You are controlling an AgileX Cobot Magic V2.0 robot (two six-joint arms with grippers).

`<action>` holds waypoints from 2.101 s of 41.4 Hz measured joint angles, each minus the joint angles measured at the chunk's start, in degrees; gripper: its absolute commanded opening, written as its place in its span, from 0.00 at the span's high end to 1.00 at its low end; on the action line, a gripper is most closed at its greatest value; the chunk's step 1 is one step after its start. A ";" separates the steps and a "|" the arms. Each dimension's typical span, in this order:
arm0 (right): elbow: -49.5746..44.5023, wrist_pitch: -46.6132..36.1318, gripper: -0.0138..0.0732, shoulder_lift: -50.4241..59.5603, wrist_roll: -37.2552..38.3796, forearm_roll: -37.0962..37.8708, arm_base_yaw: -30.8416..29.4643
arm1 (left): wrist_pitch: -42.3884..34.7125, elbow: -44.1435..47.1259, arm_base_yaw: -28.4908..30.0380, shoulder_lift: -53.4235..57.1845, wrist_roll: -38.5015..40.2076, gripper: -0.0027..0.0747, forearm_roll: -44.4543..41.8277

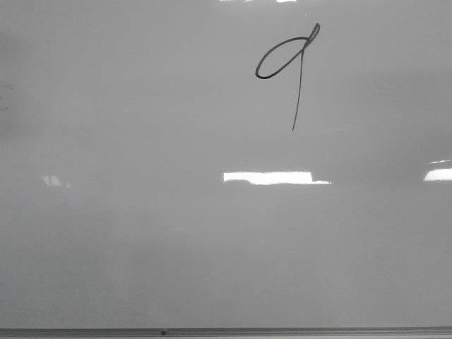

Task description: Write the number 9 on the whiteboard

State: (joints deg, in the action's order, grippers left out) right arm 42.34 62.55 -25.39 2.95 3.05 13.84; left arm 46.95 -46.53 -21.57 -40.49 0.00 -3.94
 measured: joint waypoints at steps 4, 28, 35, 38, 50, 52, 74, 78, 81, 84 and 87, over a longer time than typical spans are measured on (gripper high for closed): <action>0.00 0.00 0.83 0.00 -0.11 0.00 0.00 | -0.10 0.00 0.00 0.00 0.00 0.96 0.00; 0.00 0.00 0.92 0.00 -0.40 0.03 0.00 | -0.52 0.00 0.00 0.00 0.00 0.99 0.00; 0.00 0.00 0.92 0.00 -0.40 0.03 0.00 | -0.56 0.00 0.00 0.00 0.00 0.99 0.00; 0.00 0.09 0.92 0.00 -0.40 0.03 0.00 | -0.56 0.00 0.00 0.00 0.00 0.99 0.00; 0.00 0.09 0.92 0.00 -0.40 0.12 0.00 | -3.12 1.49 4.37 5.31 0.00 0.99 0.47; 0.00 0.09 0.92 0.00 -0.40 0.12 0.00 | -4.91 2.93 6.00 7.56 0.00 0.99 0.47; 0.00 0.09 0.92 0.00 -0.40 0.12 0.00 | -36.87 39.76 21.77 38.16 0.00 0.99 1.19; 0.00 0.09 0.92 0.00 -0.40 0.12 0.00 | -40.48 44.03 22.56 40.47 0.00 0.99 1.43; 0.00 0.09 0.92 0.00 -0.49 0.12 0.00 | -42.80 46.15 22.66 40.79 0.00 0.99 1.46; 0.00 0.09 0.92 0.00 -0.49 0.12 0.00 | -44.12 46.92 22.66 40.79 0.00 0.99 1.56; 0.00 0.09 0.92 0.00 -0.49 0.12 0.00 | -46.30 46.92 22.66 40.79 0.00 0.99 1.56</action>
State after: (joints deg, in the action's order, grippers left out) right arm 42.34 62.65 -25.39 2.46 3.17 13.84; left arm 0.65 0.39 1.09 0.30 0.00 -2.38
